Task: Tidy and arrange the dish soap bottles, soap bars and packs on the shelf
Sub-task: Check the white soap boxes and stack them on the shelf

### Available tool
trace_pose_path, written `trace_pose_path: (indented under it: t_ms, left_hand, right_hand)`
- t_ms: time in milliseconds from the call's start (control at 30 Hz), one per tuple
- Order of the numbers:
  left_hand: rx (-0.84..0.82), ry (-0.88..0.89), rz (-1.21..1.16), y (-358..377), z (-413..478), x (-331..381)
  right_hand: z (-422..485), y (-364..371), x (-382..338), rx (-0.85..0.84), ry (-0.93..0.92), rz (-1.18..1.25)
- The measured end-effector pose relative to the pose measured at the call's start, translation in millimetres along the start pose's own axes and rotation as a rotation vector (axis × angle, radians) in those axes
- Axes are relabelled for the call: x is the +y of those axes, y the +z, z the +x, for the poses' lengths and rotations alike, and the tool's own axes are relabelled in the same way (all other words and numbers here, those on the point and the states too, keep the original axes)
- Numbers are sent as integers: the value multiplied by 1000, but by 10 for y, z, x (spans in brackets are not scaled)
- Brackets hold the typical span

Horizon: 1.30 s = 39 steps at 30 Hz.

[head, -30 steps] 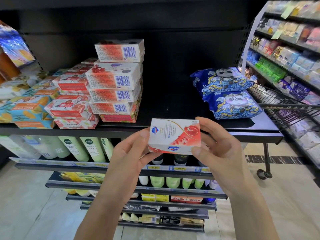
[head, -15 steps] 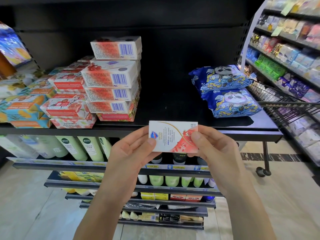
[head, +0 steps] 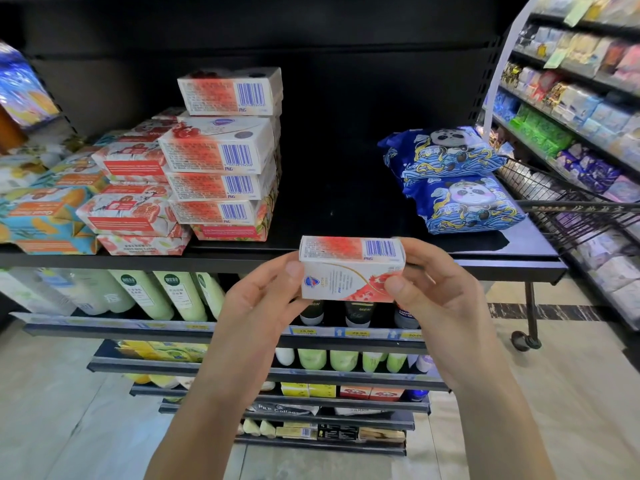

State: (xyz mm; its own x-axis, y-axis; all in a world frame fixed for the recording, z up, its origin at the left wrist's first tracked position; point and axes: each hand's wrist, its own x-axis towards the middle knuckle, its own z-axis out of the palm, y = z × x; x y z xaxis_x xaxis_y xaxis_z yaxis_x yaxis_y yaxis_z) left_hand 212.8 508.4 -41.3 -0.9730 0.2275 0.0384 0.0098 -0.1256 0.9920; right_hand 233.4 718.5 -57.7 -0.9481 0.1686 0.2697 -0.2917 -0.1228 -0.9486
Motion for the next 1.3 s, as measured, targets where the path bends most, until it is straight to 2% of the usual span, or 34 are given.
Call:
trace_pose_path:
  t_ms: [200, 333, 467, 633, 733, 933, 1300]
  left_hand:
    - [-21, -6, -35, 13, 23, -12]
    - [23, -15, -69, 11, 43, -25]
    - [74, -24, -82, 3, 48, -28]
    - [92, -22, -74, 16, 41, -41]
    - [94, -6, -53, 29, 37, -32]
    - [110, 5, -40, -17, 65, -81]
    - [44, 24, -82, 16, 96, -18]
  right_hand:
    - [16, -41, 37, -48, -59, 2]
    - [9, -46, 33, -76, -44, -9]
    - [-3, -47, -5, -57, 31, -43]
    - [-15, -5, -90, 84, 134, -185]
    - [-23, 12, -90, 46, 204, -166]
    - [-12, 33, -47, 37, 218, -110]
    - [15, -14, 8, -47, -23, 25]
